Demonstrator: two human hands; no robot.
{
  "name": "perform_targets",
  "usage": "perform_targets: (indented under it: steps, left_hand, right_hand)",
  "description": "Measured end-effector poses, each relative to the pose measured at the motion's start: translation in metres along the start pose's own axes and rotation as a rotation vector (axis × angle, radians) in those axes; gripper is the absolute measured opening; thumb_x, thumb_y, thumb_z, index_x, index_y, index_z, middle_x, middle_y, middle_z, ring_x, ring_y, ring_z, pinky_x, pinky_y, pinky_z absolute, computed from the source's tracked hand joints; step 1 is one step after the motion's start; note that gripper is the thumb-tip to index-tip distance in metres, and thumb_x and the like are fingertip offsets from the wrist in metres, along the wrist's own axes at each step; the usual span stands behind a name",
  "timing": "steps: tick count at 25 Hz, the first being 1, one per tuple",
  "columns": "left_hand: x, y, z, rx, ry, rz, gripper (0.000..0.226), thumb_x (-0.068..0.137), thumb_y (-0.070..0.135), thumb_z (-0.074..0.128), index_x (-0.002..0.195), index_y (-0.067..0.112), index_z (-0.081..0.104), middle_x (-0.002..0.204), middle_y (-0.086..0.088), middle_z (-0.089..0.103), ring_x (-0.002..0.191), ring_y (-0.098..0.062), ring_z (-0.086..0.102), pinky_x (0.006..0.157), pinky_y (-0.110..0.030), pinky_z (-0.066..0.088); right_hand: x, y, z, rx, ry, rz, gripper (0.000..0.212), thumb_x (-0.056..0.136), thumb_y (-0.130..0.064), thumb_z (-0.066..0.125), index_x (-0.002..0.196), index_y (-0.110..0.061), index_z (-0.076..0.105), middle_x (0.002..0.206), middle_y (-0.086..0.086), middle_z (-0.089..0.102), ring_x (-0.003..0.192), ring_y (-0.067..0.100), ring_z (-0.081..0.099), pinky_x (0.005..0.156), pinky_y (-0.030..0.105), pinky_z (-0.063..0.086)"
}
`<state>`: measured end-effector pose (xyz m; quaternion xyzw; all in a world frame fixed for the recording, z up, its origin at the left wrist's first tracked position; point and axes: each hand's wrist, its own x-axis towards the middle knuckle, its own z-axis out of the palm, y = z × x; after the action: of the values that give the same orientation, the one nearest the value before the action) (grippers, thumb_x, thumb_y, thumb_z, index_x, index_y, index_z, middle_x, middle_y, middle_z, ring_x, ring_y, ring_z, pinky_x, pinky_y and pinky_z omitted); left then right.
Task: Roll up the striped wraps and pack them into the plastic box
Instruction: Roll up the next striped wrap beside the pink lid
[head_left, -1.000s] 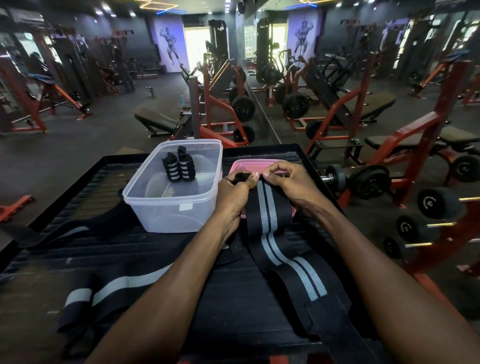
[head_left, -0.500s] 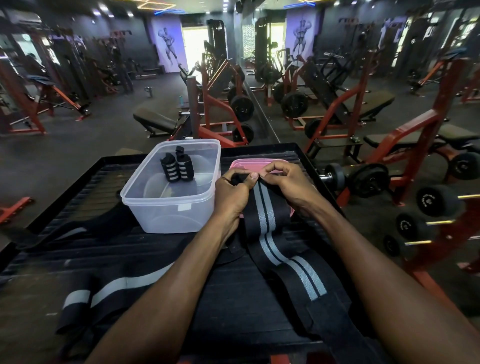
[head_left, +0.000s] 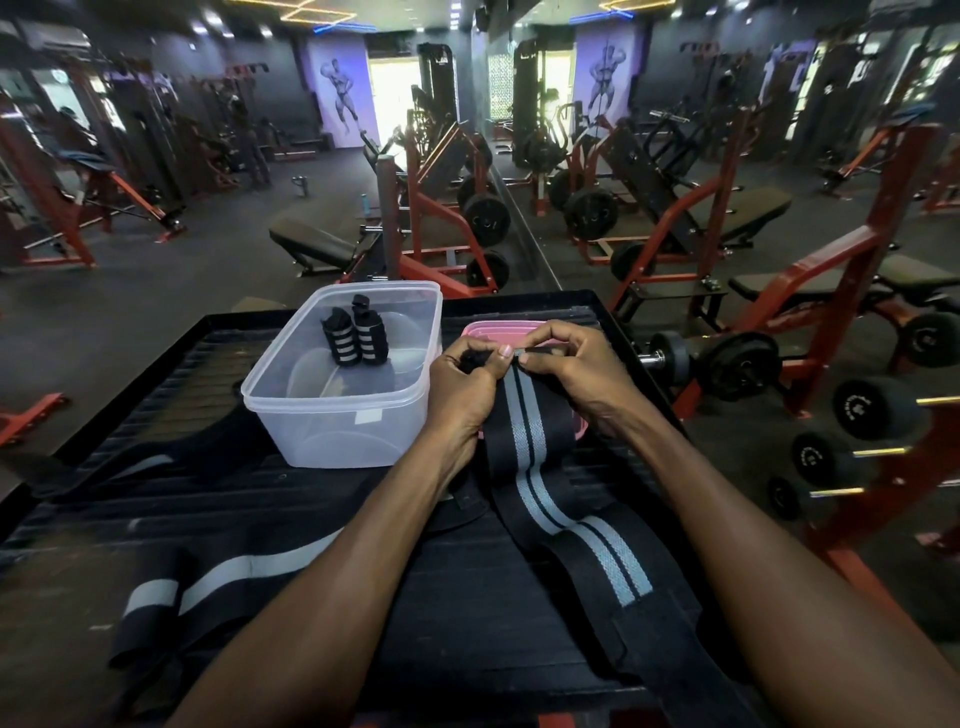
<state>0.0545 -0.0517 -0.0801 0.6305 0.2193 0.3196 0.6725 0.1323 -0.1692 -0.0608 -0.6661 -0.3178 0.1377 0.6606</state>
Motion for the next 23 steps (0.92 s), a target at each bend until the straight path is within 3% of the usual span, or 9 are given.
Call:
perform_targets:
  steps: [5,8,11,15,18,20,23]
  left_hand:
    - [-0.003,0.004,0.002,-0.003,-0.059,-0.001,0.019,0.087,0.002,0.072,0.079,0.019,0.068,0.091,-0.003,0.071,0.094,-0.019,0.066,0.098,-0.042,0.052]
    - [-0.005,0.006,0.003,-0.079,-0.105,-0.118,0.006,0.091,0.011,0.07,0.086,0.014,0.069,0.091,-0.009,0.073,0.09,-0.022,0.068,0.097,-0.046,0.054]
    - [-0.004,0.003,0.002,-0.014,-0.081,-0.118,0.009,0.093,0.022,0.072,0.089,0.014,0.07,0.098,-0.012,0.075,0.095,-0.026,0.071,0.099,-0.048,0.055]
    - [-0.003,0.002,0.0,0.031,-0.029,-0.031,0.008,0.09,0.011,0.073,0.085,0.017,0.071,0.098,-0.009,0.074,0.097,-0.022,0.068,0.103,-0.047,0.053]
    - [-0.003,0.003,0.001,0.035,-0.033,-0.007,0.017,0.088,0.004,0.072,0.082,0.02,0.071,0.096,-0.005,0.073,0.101,-0.025,0.068,0.103,-0.046,0.052]
    - [-0.005,0.004,0.003,0.005,-0.047,-0.042,0.015,0.087,0.006,0.072,0.081,0.019,0.072,0.1,-0.011,0.074,0.104,-0.031,0.069,0.102,-0.048,0.053]
    - [-0.005,0.004,0.003,-0.011,-0.071,-0.099,0.01,0.09,0.016,0.071,0.081,0.018,0.071,0.095,-0.008,0.074,0.093,-0.024,0.07,0.1,-0.049,0.054]
  right_hand:
    - [0.002,0.004,0.001,-0.069,0.027,-0.07,0.007,0.087,0.001,0.07,0.083,-0.004,0.066,0.052,-0.016,0.063,0.053,-0.008,0.054,0.058,0.008,0.042]
    - [0.004,0.006,0.0,-0.067,0.042,-0.107,0.011,0.084,0.004,0.071,0.083,-0.006,0.066,0.068,-0.007,0.068,0.065,-0.003,0.06,0.068,0.013,0.047]
    - [0.006,0.009,-0.001,-0.093,0.027,-0.134,0.013,0.082,0.002,0.074,0.085,-0.008,0.067,0.085,0.005,0.07,0.083,0.01,0.064,0.078,0.02,0.049]
    - [0.007,0.011,-0.001,-0.021,-0.006,-0.05,0.02,0.082,0.001,0.074,0.077,-0.017,0.067,0.075,-0.004,0.071,0.074,0.007,0.064,0.075,0.019,0.05]
    - [0.008,0.012,0.001,-0.027,-0.016,-0.005,0.022,0.086,-0.002,0.071,0.073,-0.02,0.069,0.074,-0.008,0.07,0.075,0.006,0.063,0.082,0.025,0.05]
    - [0.008,0.011,-0.001,-0.095,-0.024,-0.054,0.019,0.088,-0.004,0.07,0.076,-0.019,0.068,0.078,-0.006,0.067,0.074,0.001,0.061,0.078,0.019,0.048]
    - [0.007,0.009,-0.002,-0.104,-0.034,-0.079,0.014,0.088,0.0,0.068,0.083,-0.013,0.066,0.08,0.001,0.067,0.071,0.002,0.061,0.072,0.018,0.05]
